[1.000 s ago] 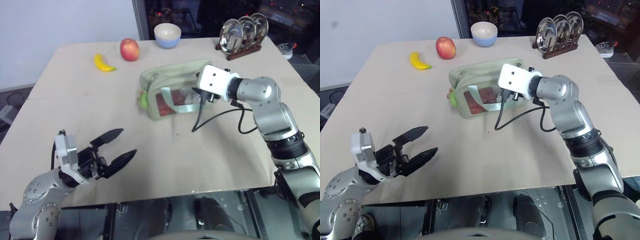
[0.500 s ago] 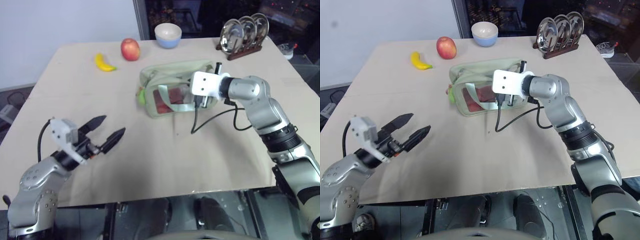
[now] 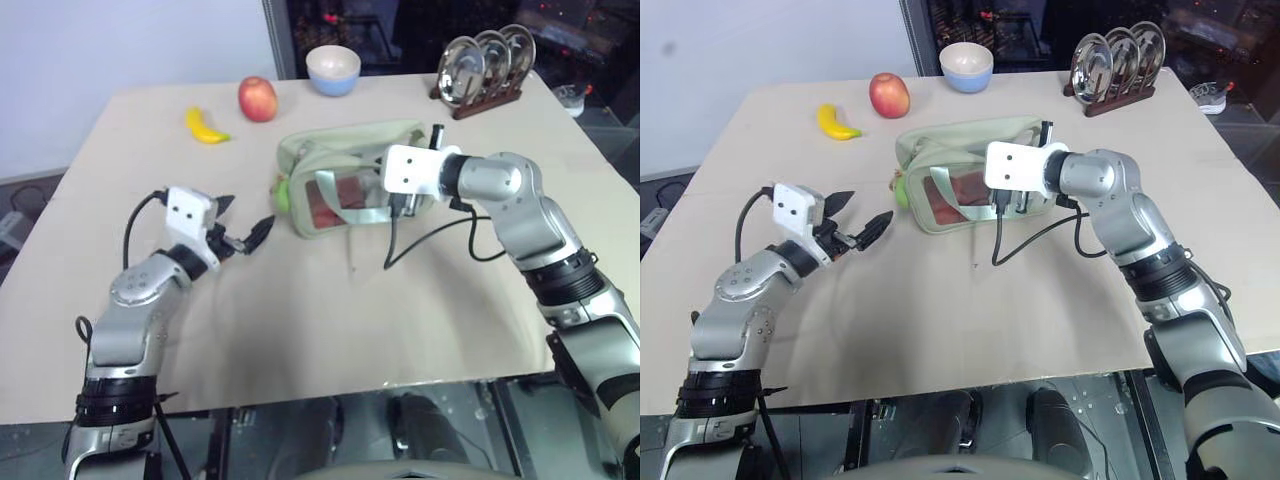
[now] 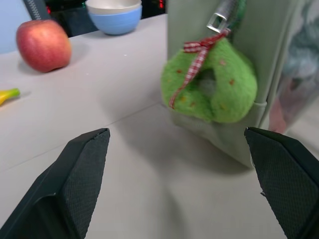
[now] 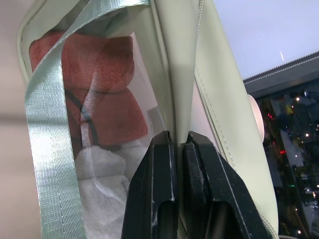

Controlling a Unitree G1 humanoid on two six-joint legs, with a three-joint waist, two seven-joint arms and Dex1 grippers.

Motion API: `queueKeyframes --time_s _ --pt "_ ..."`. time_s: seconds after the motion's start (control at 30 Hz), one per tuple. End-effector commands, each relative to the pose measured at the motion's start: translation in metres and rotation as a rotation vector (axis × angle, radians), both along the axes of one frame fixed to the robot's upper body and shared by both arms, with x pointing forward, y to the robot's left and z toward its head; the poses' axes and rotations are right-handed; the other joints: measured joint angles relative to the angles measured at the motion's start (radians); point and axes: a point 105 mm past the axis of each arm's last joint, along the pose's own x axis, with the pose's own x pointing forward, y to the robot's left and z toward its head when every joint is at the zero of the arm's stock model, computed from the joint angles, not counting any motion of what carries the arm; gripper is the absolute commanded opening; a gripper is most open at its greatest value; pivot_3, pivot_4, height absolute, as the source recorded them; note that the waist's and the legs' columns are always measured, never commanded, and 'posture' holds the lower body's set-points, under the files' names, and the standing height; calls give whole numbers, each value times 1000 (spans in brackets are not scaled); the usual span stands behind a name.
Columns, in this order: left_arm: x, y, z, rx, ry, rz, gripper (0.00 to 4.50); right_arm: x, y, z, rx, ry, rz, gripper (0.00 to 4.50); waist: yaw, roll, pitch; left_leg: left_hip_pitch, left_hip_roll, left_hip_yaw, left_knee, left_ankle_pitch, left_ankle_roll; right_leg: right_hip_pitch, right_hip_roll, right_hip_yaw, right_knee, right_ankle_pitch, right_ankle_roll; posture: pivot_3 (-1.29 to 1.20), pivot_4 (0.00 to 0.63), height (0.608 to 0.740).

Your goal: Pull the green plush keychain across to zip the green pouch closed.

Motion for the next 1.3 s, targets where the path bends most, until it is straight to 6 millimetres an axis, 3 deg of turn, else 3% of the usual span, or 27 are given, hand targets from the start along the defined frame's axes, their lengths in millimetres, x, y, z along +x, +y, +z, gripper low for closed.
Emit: queueKeyframes --time_s 0.03,0.23,0.4,0.57,0.7,0.83,0.93,1.0,1.1,1.2,1.3 --pt "2 -17 9 56 -77 -49 4500 -6 1 16 23 -50 14 10 1 0 0 0 0 0 0 0 0 0 0 0 0 0 0 0 150 740" --pt "13 -37 6 81 -121 -60 4500 -6 0 16 20 -50 11 10 1 0 0 0 0 0 0 0 0 0 0 0 0 0 0 0 150 740" --pt "14 -40 7 125 -154 -77 2367 -6 1 16 24 -49 12 0 -2 0 0 0 0 0 0 0 0 -1 0 0 1 0 0 0 150 740" --pt "17 -21 18 236 -230 -18 33 -5 1 14 22 -44 8 0 -3 0 0 0 0 0 0 0 0 -1 0 0 1 0 0 0 150 740" --pt "19 -1 55 400 -408 60 33 -3 1 10 8 -31 9 0 -3 0 0 -1 0 0 0 0 0 -1 0 0 1 0 0 0 150 740" --pt "19 0 87 540 -557 49 33 -1 2 10 4 -38 12 0 -3 0 0 -1 0 1 0 0 0 -2 0 0 1 0 0 0 150 740" --pt "22 -1 96 616 -576 13 33 0 3 12 -1 -47 15 0 -3 0 0 -1 0 1 0 0 0 -2 0 -1 1 0 0 0 150 740" --pt "26 3 93 531 -498 10 33 2 3 15 -2 -58 12 0 -3 0 0 -1 0 1 0 0 0 -2 0 -1 1 0 0 0 150 740" --pt "26 7 68 327 -311 -14 33 6 2 21 0 -79 -1 0 -4 0 0 -1 0 2 0 0 0 -2 0 -2 1 0 0 0 150 740" --pt "17 7 39 197 -188 -47 33 8 1 23 -6 -89 -6 0 -5 0 0 -1 0 1 0 0 0 -2 0 -2 2 0 0 0 150 740" --pt "8 7 24 122 -133 -56 33 8 0 22 -16 -90 -6 0 -3 0 0 -2 0 1 1 0 0 -2 0 -1 2 0 0 0 150 740"
